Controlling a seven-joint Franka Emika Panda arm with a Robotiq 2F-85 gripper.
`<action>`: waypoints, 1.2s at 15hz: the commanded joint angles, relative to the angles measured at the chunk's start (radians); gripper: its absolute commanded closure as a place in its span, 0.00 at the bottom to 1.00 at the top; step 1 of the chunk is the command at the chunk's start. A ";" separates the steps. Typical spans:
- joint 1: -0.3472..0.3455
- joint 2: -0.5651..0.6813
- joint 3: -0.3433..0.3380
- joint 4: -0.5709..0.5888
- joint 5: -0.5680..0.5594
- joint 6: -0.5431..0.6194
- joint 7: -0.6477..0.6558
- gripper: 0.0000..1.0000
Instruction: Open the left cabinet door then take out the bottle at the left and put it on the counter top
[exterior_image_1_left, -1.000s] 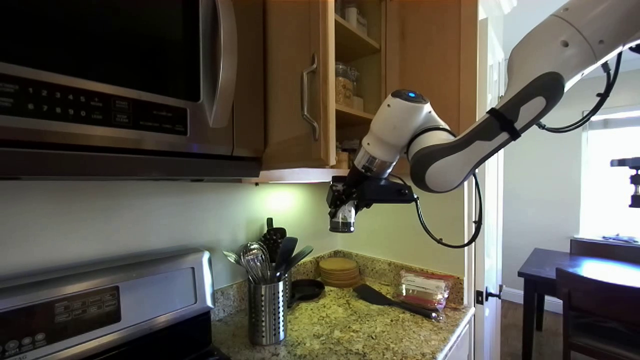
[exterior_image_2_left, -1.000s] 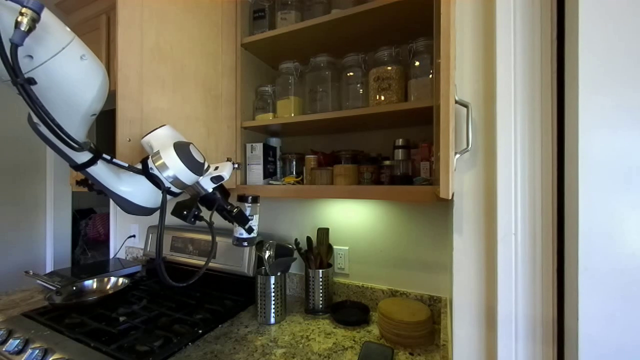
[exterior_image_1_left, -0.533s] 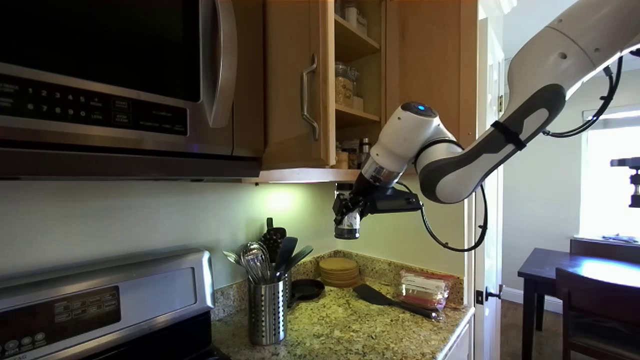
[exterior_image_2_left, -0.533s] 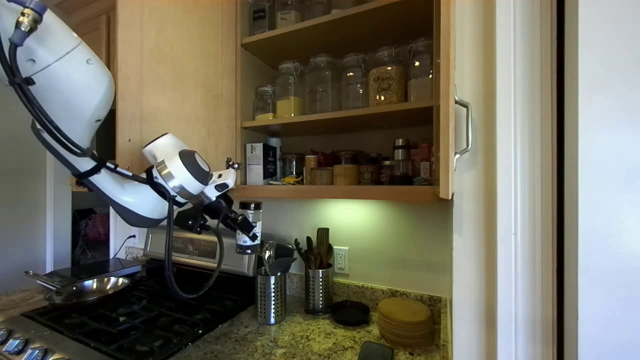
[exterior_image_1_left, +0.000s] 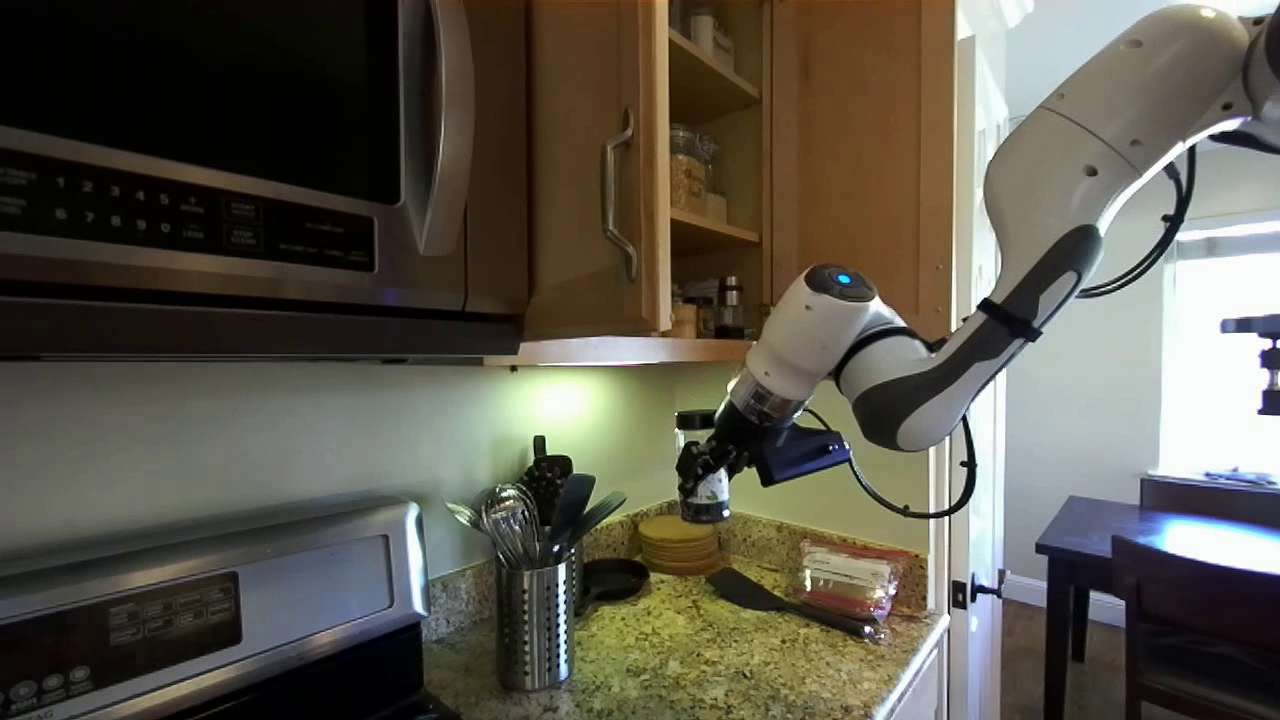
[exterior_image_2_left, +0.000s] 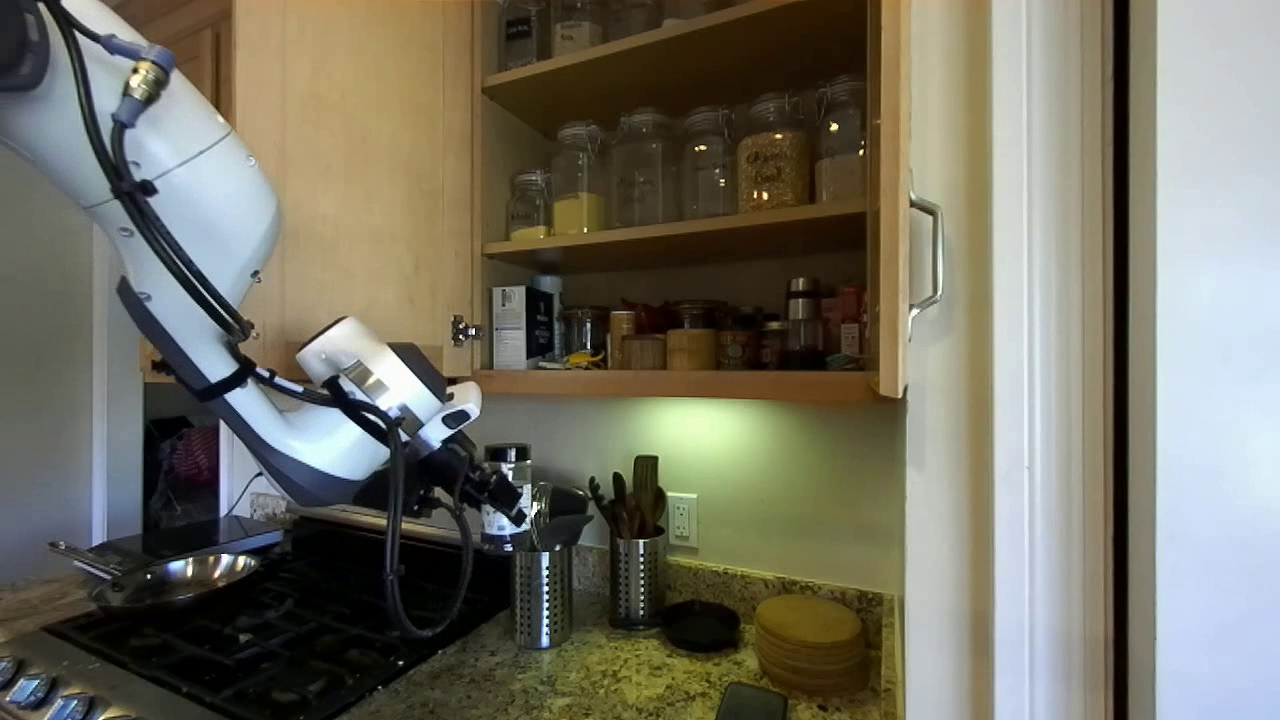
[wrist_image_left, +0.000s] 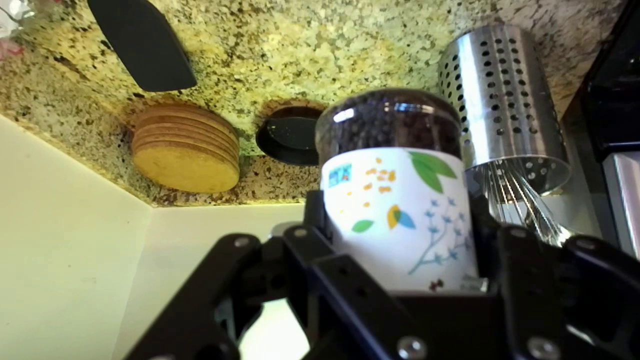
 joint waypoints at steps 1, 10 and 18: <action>-0.007 0.075 -0.010 0.037 -0.127 0.042 0.121 0.62; 0.021 0.292 -0.018 0.179 -0.433 0.006 0.517 0.62; 0.055 0.469 0.021 0.278 -0.729 -0.105 0.916 0.62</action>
